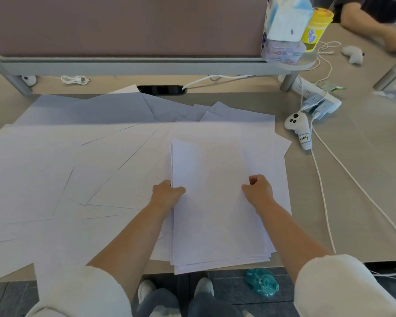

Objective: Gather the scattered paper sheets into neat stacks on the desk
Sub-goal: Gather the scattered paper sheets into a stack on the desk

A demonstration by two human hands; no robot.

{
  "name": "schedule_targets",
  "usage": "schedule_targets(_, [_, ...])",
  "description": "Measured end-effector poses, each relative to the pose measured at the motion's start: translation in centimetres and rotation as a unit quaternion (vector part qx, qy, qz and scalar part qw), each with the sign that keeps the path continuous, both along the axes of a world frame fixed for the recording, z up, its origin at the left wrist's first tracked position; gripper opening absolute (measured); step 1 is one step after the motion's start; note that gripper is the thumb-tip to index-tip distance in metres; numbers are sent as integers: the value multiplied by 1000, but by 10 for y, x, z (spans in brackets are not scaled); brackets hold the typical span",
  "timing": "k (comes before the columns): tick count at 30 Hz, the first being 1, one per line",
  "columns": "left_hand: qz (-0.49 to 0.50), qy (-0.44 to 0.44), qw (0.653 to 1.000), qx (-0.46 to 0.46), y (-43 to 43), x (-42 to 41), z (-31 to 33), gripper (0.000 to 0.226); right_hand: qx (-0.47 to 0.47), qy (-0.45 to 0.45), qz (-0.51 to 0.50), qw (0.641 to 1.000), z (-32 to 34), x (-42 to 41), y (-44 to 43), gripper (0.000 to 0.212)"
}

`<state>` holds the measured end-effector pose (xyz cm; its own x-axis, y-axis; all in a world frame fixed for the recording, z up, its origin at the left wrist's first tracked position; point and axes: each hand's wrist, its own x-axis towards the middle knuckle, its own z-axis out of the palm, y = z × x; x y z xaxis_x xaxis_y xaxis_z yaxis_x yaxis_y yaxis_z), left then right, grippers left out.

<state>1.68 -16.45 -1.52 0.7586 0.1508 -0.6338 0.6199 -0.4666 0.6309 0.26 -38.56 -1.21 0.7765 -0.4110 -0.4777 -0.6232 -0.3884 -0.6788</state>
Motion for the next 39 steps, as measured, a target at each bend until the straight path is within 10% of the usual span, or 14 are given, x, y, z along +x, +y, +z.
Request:
schedule_targets(4, [-1,-56,998,-33,1,-8,-2,15,23,4,-5,1000,2,-2,-2,41])
schedule_targets(14, [-22,-193,970,-144,2,-9,8,26,19,-49,-21,998,-7,0,-6,56])
schedule_targets(20, [16,-185,951,-248,12,9,8,30,207,-67,-3,976,-6,5,-4,48])
schedule_targets(25, [9,-167,978,-127,12,26,7,67,161,-33,27,986,-12,12,-5,31])
schedule_targets(32, [-75,-25,997,20,21,51,16,49,175,-22,-138,975,-17,30,-11,46])
schedule_targets(39, [60,-105,990,-67,36,55,4,34,220,-80,-229,945,-18,44,-8,12])
